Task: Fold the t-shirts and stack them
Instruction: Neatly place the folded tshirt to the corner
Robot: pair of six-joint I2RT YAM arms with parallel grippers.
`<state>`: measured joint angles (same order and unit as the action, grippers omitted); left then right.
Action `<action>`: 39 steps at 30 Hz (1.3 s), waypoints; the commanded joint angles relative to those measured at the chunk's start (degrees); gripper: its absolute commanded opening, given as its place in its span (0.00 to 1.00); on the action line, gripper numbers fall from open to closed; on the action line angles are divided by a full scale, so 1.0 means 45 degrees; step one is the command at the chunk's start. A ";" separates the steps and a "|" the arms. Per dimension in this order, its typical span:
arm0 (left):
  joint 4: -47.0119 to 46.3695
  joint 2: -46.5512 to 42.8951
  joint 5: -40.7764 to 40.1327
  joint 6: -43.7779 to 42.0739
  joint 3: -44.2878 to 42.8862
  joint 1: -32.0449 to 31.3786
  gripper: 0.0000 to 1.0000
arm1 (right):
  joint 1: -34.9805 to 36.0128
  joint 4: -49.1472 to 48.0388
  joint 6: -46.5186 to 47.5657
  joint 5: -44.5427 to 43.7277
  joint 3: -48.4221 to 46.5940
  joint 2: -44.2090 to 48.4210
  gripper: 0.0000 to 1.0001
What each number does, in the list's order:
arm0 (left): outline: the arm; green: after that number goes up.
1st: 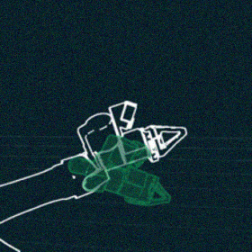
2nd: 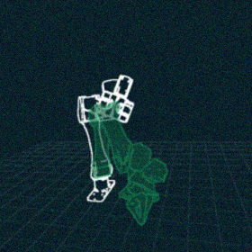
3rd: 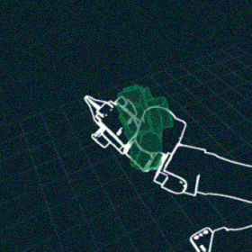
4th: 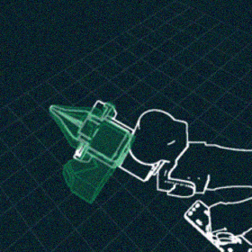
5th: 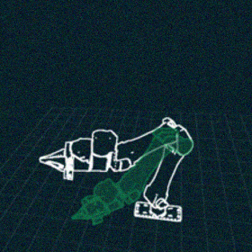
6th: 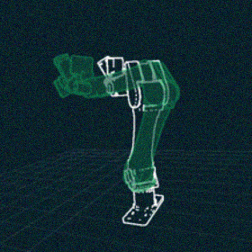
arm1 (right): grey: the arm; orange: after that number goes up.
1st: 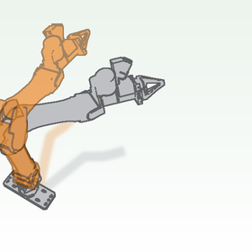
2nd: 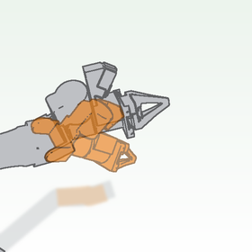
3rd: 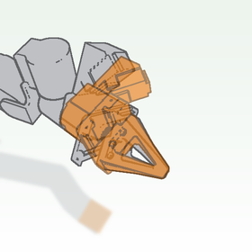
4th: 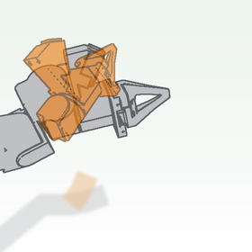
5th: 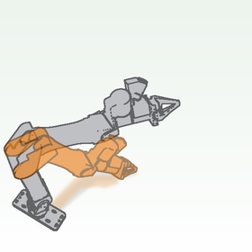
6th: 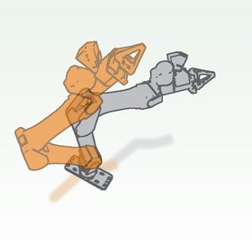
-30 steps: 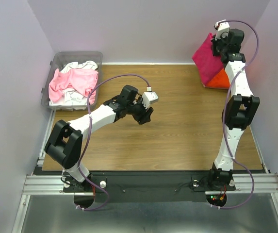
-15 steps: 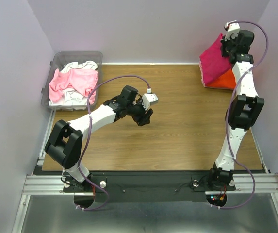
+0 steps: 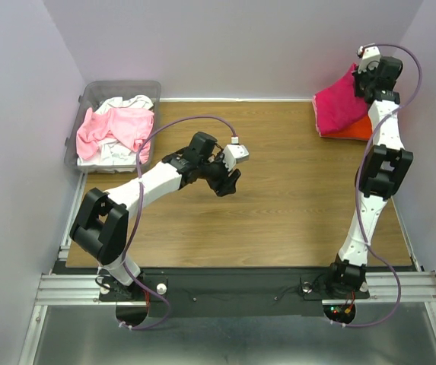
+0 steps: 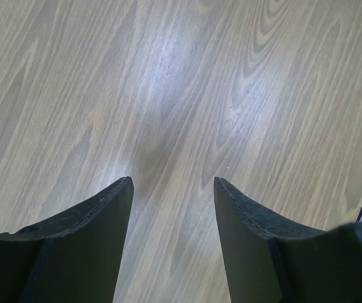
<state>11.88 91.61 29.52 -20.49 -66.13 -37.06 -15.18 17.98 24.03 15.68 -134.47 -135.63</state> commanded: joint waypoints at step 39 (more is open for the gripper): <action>-0.0471 -0.1451 0.0373 0.0862 0.0242 0.0851 0.74 | -0.0553 -0.2159 -0.0730 0.0498 0.1521 0.1992 1.00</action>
<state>12.86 89.60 29.52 -18.46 -65.69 -35.51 -18.65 12.10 24.99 13.67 -130.30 -138.65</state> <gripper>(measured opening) 0.733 0.992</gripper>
